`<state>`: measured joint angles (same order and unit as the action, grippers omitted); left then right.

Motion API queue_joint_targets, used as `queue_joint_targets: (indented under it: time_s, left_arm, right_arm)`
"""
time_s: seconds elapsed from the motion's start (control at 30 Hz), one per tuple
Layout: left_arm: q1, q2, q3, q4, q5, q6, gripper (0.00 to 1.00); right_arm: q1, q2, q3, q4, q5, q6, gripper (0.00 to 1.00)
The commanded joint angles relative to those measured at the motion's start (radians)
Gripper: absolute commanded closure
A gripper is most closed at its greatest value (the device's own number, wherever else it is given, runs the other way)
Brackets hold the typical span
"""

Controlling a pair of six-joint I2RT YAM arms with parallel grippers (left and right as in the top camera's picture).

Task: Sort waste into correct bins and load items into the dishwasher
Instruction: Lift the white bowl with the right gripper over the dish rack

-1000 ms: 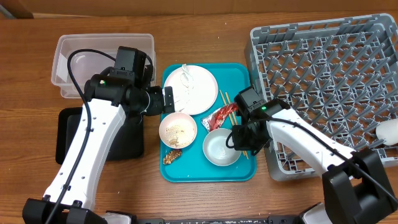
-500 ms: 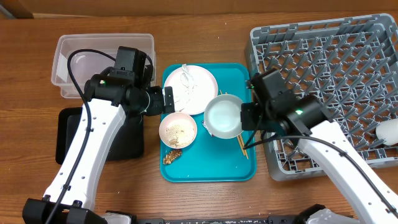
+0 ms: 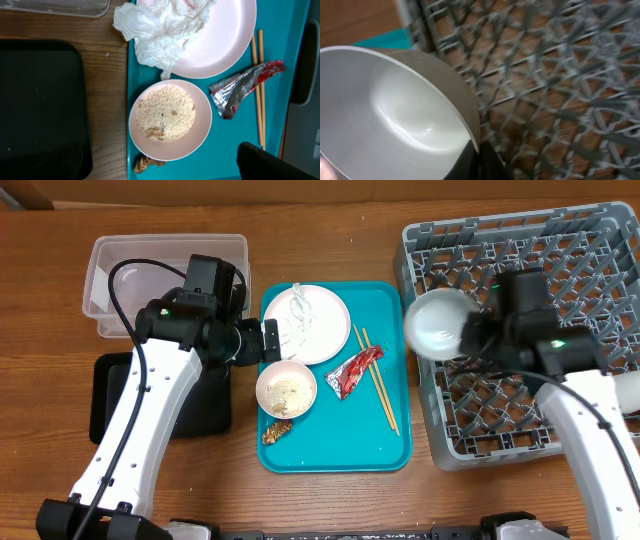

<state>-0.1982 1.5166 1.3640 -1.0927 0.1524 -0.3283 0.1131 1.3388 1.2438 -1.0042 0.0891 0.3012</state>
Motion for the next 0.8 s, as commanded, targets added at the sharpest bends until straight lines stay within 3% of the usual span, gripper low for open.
queue_joint_targets:
  time_s: [0.0, 0.47, 0.77]
  left_arm:
    - [0.002, -0.006, 0.013, 0.002, -0.006, 0.026, 0.0]
    - [0.002, -0.006, 0.013, 0.017, -0.006, 0.026, 0.0]
    - [0.002, -0.006, 0.013, 0.02, -0.006, 0.026, 0.0]
  right_arm:
    - [-0.076, -0.026, 0.035, 0.033, 0.063, -0.044, 0.96]
    - [-0.275, -0.012, 0.035, 0.353, 0.52, -0.188, 0.96]
    - [-0.375, 0.108, 0.035, 0.554, 0.777, -0.202, 0.96]
